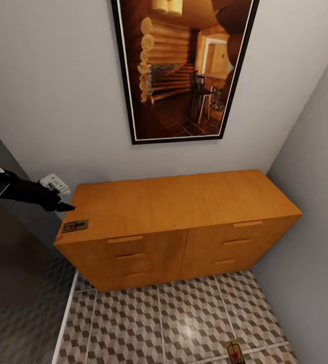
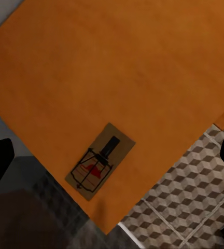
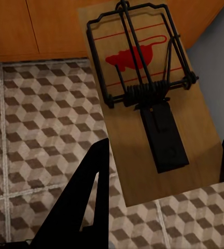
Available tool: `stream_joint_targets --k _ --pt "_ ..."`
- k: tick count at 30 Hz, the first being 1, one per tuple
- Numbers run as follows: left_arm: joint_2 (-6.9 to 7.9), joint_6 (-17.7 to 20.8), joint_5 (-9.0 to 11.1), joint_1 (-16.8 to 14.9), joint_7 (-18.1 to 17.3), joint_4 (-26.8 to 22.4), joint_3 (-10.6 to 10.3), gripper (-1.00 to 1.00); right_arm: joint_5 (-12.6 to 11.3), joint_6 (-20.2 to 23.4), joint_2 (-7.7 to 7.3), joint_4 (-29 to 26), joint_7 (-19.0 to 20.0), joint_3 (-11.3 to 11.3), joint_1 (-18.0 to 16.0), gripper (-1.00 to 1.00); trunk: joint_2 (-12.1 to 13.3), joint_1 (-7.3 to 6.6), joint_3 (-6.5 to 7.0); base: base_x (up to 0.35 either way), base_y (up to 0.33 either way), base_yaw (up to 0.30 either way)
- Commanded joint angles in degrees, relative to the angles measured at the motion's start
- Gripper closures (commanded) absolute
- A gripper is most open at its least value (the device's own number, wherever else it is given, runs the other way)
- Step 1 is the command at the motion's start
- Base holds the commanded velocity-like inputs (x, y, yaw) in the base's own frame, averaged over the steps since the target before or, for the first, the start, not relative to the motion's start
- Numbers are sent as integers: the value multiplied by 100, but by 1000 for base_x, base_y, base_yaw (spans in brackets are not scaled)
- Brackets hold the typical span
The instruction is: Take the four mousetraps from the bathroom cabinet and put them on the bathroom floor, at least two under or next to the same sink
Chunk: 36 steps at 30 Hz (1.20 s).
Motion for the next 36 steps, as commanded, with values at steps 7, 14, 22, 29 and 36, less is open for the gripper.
stream_joint_targets --k 7,14,22,29,36 --pt "5 33 -25 -3 -35 -2 -19 -100 10 -6 1 5 -54 40 -3 100 -11 3 -72 0 0 0" --pt "81 21 -31 -3 -46 -19 -13 -100 10 -6 1 5 -47 40 -3 100 -11 3 -99 0 0 0" --pt "380 -452 -34 -3 -730 -76 -40 -100 10 -6 1 5 -46 40 -3 100 -11 3 -103 0 0 0" --pt "506 -1063 -289 -3 -1713 -62 -60 -100 10 -6 1 5 -46 40 -2 100 -11 3 -103 0 0 0" --pt "534 -1166 -836 -3 -1943 -61 -64 -100 10 -6 1 5 -46 40 -5 100 -11 3 -103 0 0 0"
